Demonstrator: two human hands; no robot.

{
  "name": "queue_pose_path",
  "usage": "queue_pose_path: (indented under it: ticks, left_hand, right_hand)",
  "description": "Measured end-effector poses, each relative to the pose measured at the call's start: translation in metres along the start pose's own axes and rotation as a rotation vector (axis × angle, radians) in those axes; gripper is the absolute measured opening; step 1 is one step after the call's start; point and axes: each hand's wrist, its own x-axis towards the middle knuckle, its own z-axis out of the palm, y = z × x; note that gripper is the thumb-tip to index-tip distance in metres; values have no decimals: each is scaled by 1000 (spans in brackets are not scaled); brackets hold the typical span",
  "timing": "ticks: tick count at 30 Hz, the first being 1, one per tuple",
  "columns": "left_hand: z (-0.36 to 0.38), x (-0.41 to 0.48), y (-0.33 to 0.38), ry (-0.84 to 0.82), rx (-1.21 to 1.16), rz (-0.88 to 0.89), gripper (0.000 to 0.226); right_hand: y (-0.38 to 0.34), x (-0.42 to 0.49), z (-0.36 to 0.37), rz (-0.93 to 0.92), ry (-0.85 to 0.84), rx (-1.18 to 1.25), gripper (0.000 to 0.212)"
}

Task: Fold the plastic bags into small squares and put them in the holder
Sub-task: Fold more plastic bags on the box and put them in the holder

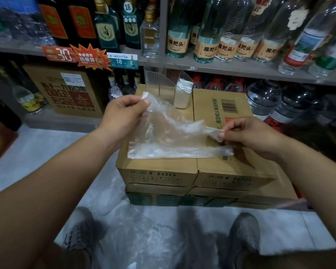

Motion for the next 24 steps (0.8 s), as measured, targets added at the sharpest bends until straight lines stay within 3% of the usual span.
queue_pose_path:
  ticks: [4, 6, 14, 19, 24]
  left_hand:
    - [-4, 7, 0, -35, -336, -168, 12]
    - [-6, 10, -3, -33, -375, -225, 15]
    - [-10, 23, -24, 110, -10, -352, 9]
    - [-9, 27, -28, 129, 155, -238, 18]
    - [-4, 29, -25, 111, 136, -217, 18]
  right_hand:
    - [8, 6, -14, 105, 60, 74, 6]
    - [10, 10, -18, 136, 70, 118, 6]
    - [7, 19, -19, 192, 139, 269, 7]
    - [4, 33, -10, 181, 246, 273, 4]
    - [10, 54, -3, 124, 387, 34, 15]
